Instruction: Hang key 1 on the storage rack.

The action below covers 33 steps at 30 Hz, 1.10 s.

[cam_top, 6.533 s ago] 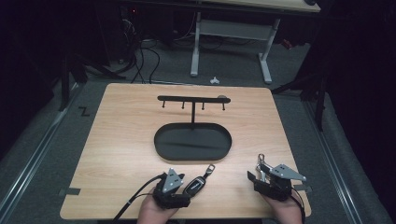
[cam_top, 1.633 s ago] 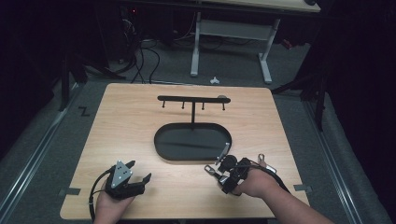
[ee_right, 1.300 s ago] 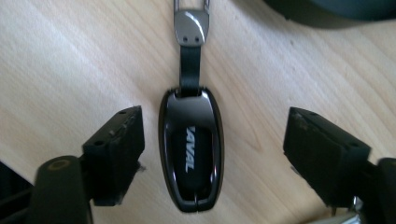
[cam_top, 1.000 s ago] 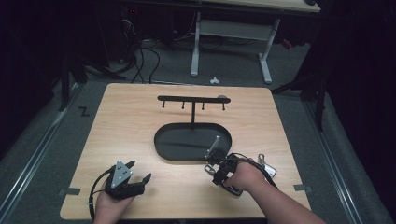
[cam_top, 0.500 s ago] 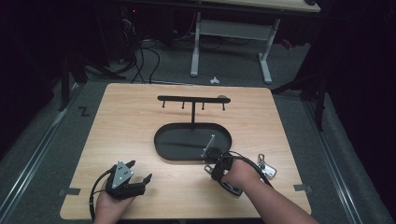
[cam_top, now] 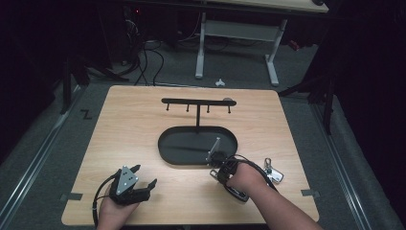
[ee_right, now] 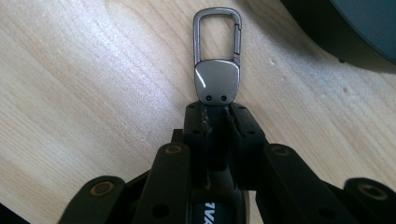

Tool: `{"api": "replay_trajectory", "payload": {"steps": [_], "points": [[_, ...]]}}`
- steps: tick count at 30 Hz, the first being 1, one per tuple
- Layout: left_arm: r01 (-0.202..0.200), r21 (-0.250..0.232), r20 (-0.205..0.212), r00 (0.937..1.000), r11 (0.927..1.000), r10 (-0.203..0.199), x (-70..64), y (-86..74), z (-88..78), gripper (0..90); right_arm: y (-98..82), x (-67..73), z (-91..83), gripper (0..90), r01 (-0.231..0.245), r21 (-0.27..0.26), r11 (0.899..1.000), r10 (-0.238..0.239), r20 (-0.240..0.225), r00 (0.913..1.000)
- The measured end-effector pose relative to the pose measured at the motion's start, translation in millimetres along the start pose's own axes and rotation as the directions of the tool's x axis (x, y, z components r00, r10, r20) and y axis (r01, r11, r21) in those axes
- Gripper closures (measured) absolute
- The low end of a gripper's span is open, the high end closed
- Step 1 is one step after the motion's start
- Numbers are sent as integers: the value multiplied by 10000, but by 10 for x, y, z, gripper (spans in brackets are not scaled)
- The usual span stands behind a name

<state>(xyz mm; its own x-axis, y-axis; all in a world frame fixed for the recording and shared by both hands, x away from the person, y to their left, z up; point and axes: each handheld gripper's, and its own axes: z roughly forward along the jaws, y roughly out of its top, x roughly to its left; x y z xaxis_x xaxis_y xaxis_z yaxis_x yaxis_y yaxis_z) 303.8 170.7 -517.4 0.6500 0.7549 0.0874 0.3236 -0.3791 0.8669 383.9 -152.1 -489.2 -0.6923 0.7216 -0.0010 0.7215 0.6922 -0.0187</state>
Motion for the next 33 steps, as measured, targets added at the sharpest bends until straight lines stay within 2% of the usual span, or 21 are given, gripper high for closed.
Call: {"api": "replay_trajectory", "payload": {"steps": [1, 11, 14, 16, 20, 29, 32, 33], "points": [[-26, 25, 18, 10000, 10000, 26, -2, 0, 0, 217, 10, -4, 0, 799, -112, 67, 9999, 112, -33, 9999], [-51, 16, 31, 10000, 10000, 51, -14, -1, 12, 222, -1, 3, -3, 802, -41, 9, 10000, 41, 16, 10000], [83, 8, 95, 9999, 10000, -84, -13, 4, 6, 222, 2, 6, -10, 801, -17, 48, 10000, 18, -101, 9999], [98, 11, 94, 9999, 10000, -98, -12, 4, 6, 222, 8, 23, -45, 802, -150, 84, 9999, 152, -239, 9996], [98, 25, 89, 9999, 9999, -98, -11, 1, 15, 222, -6, 6, -114, 802, -96, 15, 10000, 96, -317, 9995], [102, 31, 111, 9999, 9999, -102, -15, 0, 14, 224, -78, -7, -333, 802, -301, -130, 9995, 299, -169, 9994], [105, 45, 121, 9999, 9999, -105, -14, -2, 8, 224, -102, -25, -437, 802, -372, -410, 9985, 367, -139, 9992], [116, 41, 110, 9999, 9999, -116, -14, -5, 7, 225, -114, -43, -479, 802, -250, -591, 9979, 246, -70, 9997]]}}
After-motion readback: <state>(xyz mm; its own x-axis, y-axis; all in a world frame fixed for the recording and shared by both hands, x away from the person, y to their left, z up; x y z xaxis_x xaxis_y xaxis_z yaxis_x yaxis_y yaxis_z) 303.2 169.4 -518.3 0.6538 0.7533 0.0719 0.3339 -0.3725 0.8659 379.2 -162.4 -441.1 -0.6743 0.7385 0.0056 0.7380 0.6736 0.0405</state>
